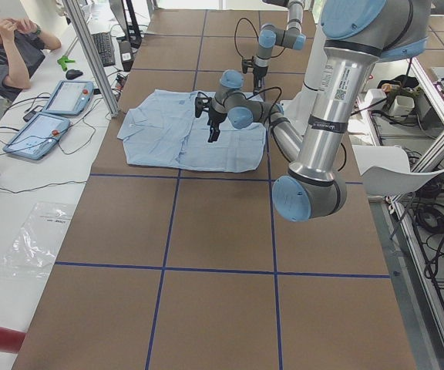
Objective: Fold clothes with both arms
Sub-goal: 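Move both grippers to the shirt hem corners nearest the robot and grasp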
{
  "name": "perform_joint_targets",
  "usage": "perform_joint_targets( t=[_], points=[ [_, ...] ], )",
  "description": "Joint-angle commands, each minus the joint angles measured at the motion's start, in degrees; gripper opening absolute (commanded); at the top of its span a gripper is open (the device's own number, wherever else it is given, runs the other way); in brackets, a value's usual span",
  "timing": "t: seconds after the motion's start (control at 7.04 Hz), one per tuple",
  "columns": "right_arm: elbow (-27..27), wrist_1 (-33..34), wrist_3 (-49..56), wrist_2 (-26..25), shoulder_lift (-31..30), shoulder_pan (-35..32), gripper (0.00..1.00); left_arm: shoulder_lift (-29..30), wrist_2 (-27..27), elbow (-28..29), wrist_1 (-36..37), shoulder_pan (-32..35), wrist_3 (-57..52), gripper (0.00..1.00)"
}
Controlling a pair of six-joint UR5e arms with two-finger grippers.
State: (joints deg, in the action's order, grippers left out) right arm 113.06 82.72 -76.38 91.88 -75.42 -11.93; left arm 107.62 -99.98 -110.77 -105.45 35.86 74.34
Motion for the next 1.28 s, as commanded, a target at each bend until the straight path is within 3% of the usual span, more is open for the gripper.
perform_joint_targets(
  t=[0.0,0.14,0.43,0.85,1.14],
  points=[
    [0.41,0.07,0.00,-0.03,-0.08,0.06,0.00,-0.05,0.05,-0.05,-0.11,0.00,0.19,0.99],
    [1.02,0.07,-0.09,-0.03,0.01,0.06,0.00,-0.13,0.05,0.03,-0.02,0.00,0.10,0.99],
    [2.95,0.25,-0.26,-0.12,-0.07,-0.29,0.00,-6.77,-0.39,-1.45,-2.72,-0.09,0.19,0.99],
    [3.13,-0.02,-1.76,-0.56,0.10,-0.20,0.00,-21.81,-0.39,-3.04,-19.13,-3.14,5.17,0.99],
    [3.05,-0.11,-1.76,-0.65,0.28,-0.38,0.00,-22.02,1.27,-2.78,-18.75,-9.19,12.19,0.97]
  ],
)
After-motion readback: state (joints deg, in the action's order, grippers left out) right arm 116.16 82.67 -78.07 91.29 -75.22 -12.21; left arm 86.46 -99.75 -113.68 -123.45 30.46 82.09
